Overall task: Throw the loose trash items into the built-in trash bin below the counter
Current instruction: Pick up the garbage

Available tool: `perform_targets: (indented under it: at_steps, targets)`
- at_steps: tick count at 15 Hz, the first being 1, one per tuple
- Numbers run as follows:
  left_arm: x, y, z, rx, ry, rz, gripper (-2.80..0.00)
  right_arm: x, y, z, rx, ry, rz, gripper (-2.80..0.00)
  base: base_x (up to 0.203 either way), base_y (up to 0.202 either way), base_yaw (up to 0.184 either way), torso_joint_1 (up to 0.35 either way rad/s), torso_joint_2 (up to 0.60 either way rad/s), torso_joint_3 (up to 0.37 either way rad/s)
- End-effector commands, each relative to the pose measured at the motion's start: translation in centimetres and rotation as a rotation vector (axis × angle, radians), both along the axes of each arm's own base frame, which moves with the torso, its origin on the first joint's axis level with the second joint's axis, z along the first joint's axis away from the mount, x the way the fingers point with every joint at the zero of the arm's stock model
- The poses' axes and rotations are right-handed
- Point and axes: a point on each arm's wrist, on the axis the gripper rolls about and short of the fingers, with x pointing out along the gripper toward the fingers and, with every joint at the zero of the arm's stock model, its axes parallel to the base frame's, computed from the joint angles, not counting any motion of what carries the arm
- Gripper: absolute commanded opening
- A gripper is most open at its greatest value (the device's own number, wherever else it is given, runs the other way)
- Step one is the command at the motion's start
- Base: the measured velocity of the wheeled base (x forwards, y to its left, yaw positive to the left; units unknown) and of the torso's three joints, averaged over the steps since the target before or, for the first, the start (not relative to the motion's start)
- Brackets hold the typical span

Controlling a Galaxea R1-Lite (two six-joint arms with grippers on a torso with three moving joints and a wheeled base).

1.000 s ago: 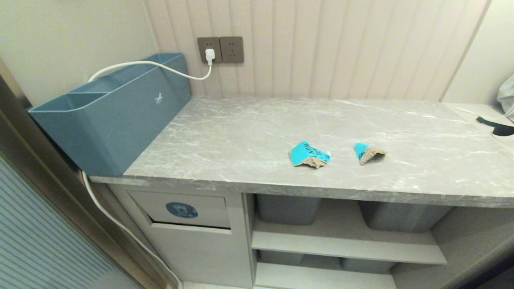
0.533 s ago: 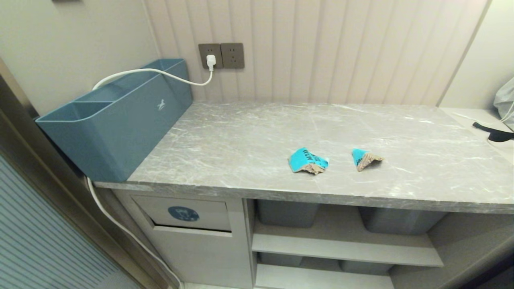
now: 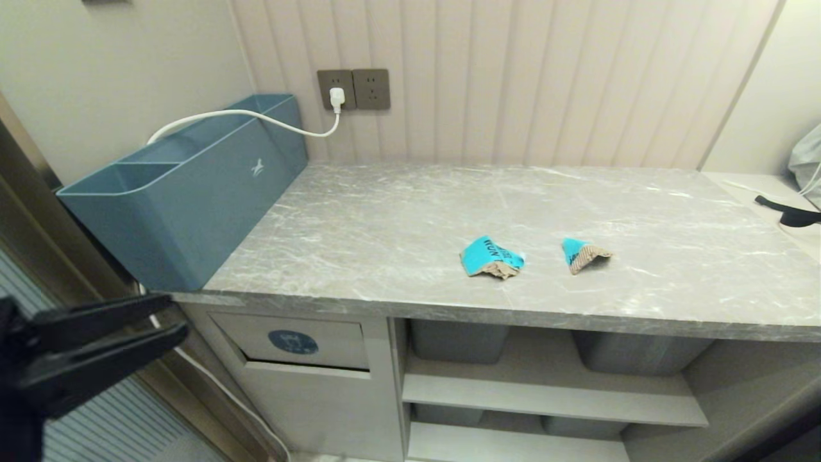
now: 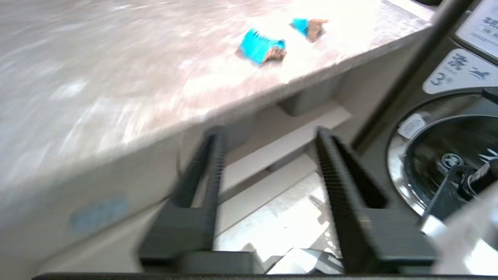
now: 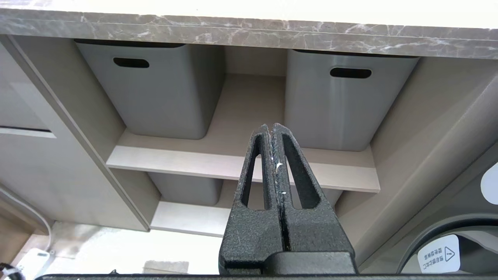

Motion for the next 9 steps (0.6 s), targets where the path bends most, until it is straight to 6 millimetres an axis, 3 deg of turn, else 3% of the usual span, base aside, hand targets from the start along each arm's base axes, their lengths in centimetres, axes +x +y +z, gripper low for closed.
perform_targets:
  at_steps: [1, 5, 9]
  targets:
    - [7.5, -3.4, -1.9, 0.045, 0.145, -0.081, 0.00, 0.0, 0.0, 0.0, 0.000, -0.001, 0.000, -2.80, 0.000, 0.000, 0.000, 0.000, 0.00, 0.000]
    - [14.5, -11.5, -2.2, 0.102, 0.071, -0.118, 0.00, 0.0, 0.0, 0.0, 0.000, -0.001, 0.000, -2.80, 0.000, 0.000, 0.000, 0.000, 0.00, 0.000]
    - [18.6, -16.0, -3.3, 0.170, -0.022, -0.135, 0.00, 0.0, 0.0, 0.0, 0.001, -0.001, 0.000, -2.80, 0.000, 0.000, 0.000, 0.000, 0.00, 0.000]
